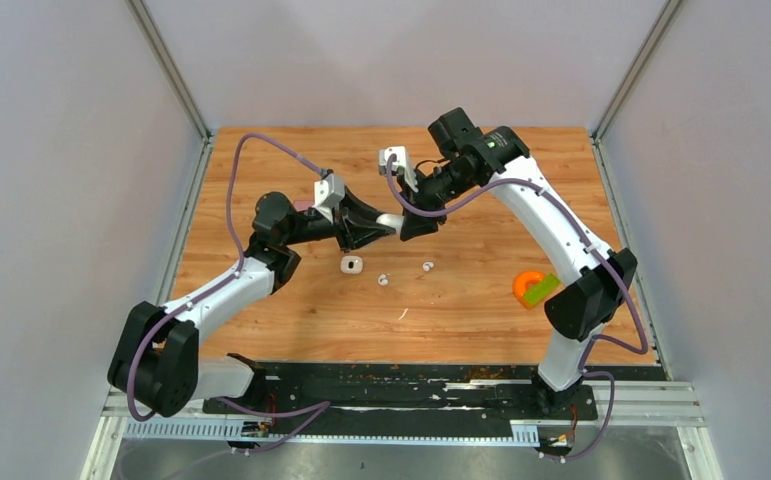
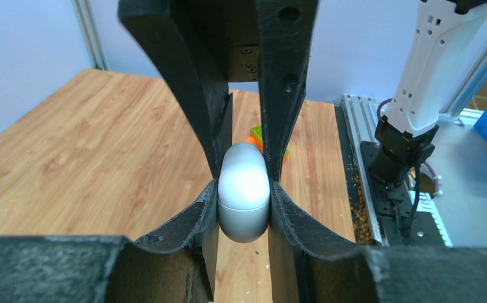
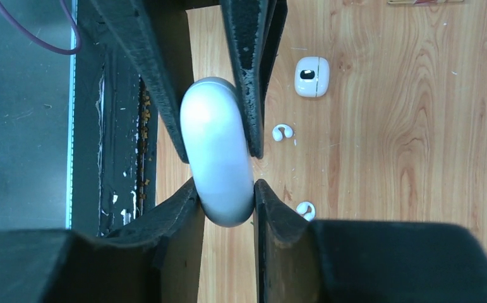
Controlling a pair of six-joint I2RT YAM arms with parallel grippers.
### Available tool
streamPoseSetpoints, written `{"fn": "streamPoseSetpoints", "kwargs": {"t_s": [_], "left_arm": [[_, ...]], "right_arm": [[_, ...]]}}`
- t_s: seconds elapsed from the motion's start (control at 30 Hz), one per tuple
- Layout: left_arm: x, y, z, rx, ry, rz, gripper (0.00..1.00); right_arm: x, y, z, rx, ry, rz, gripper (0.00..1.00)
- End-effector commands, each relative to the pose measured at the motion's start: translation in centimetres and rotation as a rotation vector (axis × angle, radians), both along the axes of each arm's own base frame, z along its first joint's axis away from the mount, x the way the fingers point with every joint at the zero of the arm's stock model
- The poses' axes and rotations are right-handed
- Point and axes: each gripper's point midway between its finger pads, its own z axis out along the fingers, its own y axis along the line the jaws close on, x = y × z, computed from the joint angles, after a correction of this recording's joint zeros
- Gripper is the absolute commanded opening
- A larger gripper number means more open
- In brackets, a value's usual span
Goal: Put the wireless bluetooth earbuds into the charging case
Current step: Adjust the charging case at the center of the board.
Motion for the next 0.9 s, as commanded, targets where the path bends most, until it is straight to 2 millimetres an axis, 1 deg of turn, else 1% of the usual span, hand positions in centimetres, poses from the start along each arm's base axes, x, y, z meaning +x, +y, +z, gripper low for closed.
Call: {"fn": "streamPoseSetpoints", "kwargs": {"t_s": [0.0,0.1,0.17,0.27,0.37,0.47,0.57,0.67,0.8,0.87], "left_arm": [[0.3,0.0,1.4,-0.038,-0.036,0.027,0.19],[0.6,0.0,0.5,0.000,-0.041,0.033,0.37],[0.7,0.0,-0.5,0.039,-0.033,0.034,0.45],[0.8,0.0,-1.6,0.072,-0.014,0.033,0.48],[0.9,0.0,-1.8,0.075,-0.013,0.034,0.48],[0.9,-0.1,-1.5,0.070,-0.022,0.027,0.48],[0.8,-0.2,-1.4,0.070,-0.025,0.017,0.45],[0.8,-0.2,-1.4,0.071,-0.024,0.013,0.38],[0.8,-0.2,-1.4,0.071,-0.020,0.011,0.24],[0.7,-0.2,-1.5,0.072,-0.018,0.009,0.17]], "right_arm": [[-0.1,0.4,2.3,0.065,-0.076,0.016,0.19],[-0.4,0.0,2.8,0.052,-0.108,0.033,0.10],[-0.6,-0.4,2.9,0.014,-0.138,0.038,0.07],[-0.7,-1.0,2.4,-0.067,-0.187,0.042,0.07],[-0.9,-1.3,2.2,-0.097,-0.197,0.041,0.06],[-0.6,-1.3,2.0,-0.119,-0.203,0.020,0.06],[-0.1,-1.1,2.0,-0.126,-0.209,-0.002,0.06],[0.1,-0.8,2.3,-0.116,-0.208,-0.016,0.07],[0.2,-0.5,2.3,-0.109,-0.194,-0.026,0.09],[0.0,-0.4,2.2,-0.107,-0.179,-0.027,0.12]]}}
